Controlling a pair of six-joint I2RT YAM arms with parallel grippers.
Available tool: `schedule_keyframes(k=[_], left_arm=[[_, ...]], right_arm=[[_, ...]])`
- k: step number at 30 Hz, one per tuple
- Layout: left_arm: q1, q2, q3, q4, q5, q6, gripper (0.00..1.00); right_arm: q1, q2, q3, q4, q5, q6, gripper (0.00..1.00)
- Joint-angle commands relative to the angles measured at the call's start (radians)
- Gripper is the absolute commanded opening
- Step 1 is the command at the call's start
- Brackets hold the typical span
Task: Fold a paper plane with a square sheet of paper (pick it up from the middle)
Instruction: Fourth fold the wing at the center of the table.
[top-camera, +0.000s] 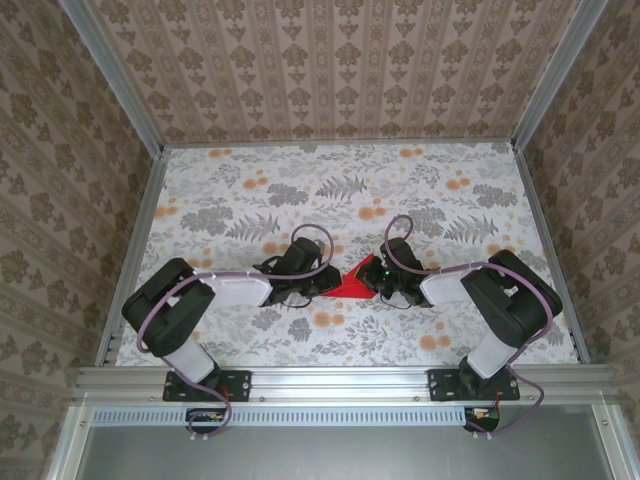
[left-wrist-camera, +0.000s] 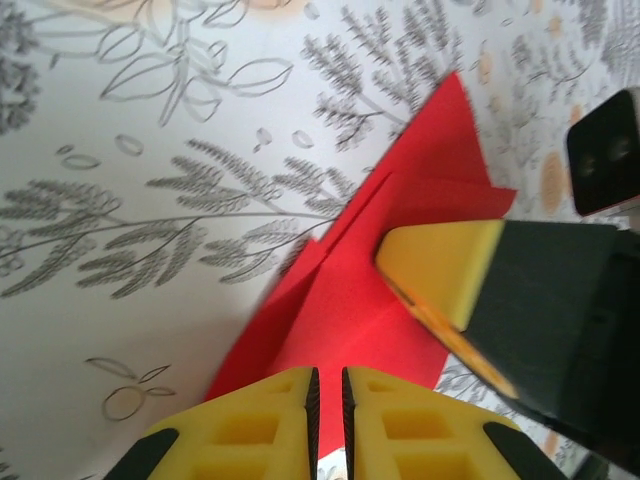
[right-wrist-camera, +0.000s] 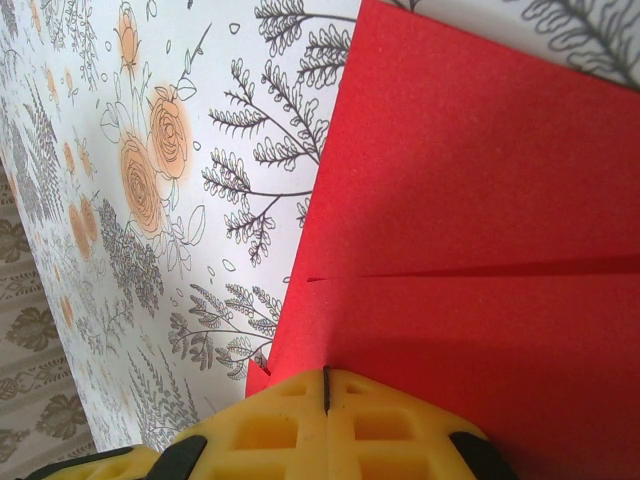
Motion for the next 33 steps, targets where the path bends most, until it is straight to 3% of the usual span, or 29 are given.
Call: schedule_keyframes(k=[1,12,33], left_arm=[[0.001,0.012,0.03,0.039,0.017,-0.036,0.16],[-0.012,0.114,0.027,0.109,0.062,-0.131,0.15],[0.028,0.063,-0.195,0.054,-0.058,-0.225,0.14]], right_arm=[[0.0,0.057,-0.052,-0.166,0.074,0.0,0.01],[-0.006,0.07,-0.049,-0.168,0.069,0.003,0.0],[-0.026,0.082,-0.061,-0.188,0.078,-0.003,0.0]])
